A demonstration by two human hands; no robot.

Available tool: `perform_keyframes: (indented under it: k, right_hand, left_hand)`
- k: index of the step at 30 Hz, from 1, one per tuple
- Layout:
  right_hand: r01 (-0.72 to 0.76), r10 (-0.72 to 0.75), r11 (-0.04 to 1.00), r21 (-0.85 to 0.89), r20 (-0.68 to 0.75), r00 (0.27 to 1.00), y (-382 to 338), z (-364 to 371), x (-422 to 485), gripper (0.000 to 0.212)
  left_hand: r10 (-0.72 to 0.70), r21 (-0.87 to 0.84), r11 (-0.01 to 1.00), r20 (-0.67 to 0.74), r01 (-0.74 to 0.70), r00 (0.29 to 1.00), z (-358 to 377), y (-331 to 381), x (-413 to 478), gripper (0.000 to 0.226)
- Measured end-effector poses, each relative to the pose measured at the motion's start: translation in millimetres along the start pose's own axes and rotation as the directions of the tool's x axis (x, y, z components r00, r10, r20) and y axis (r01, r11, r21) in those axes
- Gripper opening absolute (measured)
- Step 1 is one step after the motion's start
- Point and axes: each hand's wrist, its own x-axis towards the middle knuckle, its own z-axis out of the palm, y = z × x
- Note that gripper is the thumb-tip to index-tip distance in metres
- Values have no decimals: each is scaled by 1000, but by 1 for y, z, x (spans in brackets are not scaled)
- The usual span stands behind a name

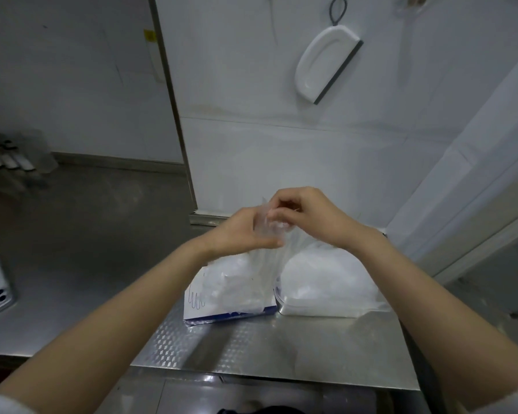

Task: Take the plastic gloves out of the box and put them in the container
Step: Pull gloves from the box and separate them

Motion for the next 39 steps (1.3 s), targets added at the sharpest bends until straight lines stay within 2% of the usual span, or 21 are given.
perform_keyframes:
  k: [2,3,4,5,7,8,10,12,14,17,21,24,26,27,29,31,32,35,37,39]
  right_hand:
    - [-4,31,987,162,-165,986,3,-2,-3,14]
    - [-29,104,963,269,-269,958,8,-2,-6,11]
    - [-68,201,926,372,-332,921,13,-3,-12,16]
    - [-116,287,882,457,-325,901,19,1,-16,27]
    - [-232,387,807,543,-188,903,35,12,-27,51]
    - [-279,401,785,554,-111,909,40,19,-32,54]
    - [-313,398,743,591,-16,917,45,29,-40,30]
    - [-266,400,707,655,-60,915,43,30,-41,4]
    - [-231,438,698,678,-149,887,45,22,-41,9]
    - [-245,462,757,606,-232,856,52,7,-43,9]
    - [-253,440,830,497,-303,846,56,-2,-46,11]
    - [-271,420,842,467,-252,872,58,-5,-51,11]
    - [-279,398,845,457,-186,898,57,-7,-54,10]
    - [-268,386,831,487,-158,909,55,-8,-55,9]
    - [-241,361,802,546,-123,924,53,-11,-55,9]
    - [-241,341,819,520,-104,934,52,-14,-56,11]
    - [-244,330,836,492,-95,939,52,-17,-57,12]
    - [-301,331,886,351,-27,943,55,-24,-62,22]
    - [-371,373,909,189,22,927,62,-28,-67,27]
    - [-392,395,917,81,-35,918,70,-34,-68,21]
  left_hand:
    - [-33,-96,995,-69,27,997,5,4,1,13]
    - [-55,-164,986,-99,39,994,7,4,0,7]
    - [-69,-237,971,-117,39,991,10,6,-1,5]
    - [-81,-305,952,-142,34,987,10,5,-2,4]
    - [-88,-386,923,-186,10,979,13,5,-3,5]
    - [-88,-412,911,-204,-4,975,14,5,-3,5]
    - [-83,-442,897,-226,-26,971,19,6,-1,5]
    - [-107,-411,912,-252,-6,962,20,4,-1,3]
    - [-158,-348,936,-286,51,945,18,-1,-3,5]
    - [-224,-273,952,-314,138,923,12,-15,-6,17]
    - [-293,-132,955,-287,266,912,3,-33,-6,16]
    - [-347,-91,936,-391,339,853,-3,-33,1,12]
    - [-305,-103,951,-438,290,846,-8,-23,7,31]
    - [-241,-70,970,-407,233,881,-10,-15,11,43]
    - [-108,47,991,-245,123,963,-8,5,17,67]
    - [-29,178,983,-77,43,997,0,24,25,75]
    - [-3,229,973,-23,8,1000,5,31,30,67]
    - [41,228,972,84,-59,996,14,37,42,14]
    - [25,243,969,66,-40,997,17,33,51,13]
    - [28,310,950,4,-28,1000,20,33,60,17]
